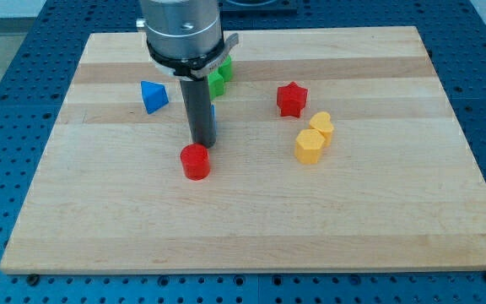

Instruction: Slide the blue cube to the bottom left of the blue triangle

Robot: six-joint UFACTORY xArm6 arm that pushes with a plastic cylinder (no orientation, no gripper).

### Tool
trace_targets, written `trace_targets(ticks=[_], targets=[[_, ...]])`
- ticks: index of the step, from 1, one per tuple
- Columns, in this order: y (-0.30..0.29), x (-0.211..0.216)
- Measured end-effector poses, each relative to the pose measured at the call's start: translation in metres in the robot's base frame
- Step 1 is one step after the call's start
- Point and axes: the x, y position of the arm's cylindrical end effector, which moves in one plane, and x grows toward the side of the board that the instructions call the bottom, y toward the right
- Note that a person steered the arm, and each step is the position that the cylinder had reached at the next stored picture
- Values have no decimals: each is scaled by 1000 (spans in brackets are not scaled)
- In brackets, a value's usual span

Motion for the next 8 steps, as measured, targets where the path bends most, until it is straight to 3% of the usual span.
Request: trace_targets(ticks=[2, 3, 6, 8], targets=[[56, -10], [56, -28], [-70, -31], [-58, -10]])
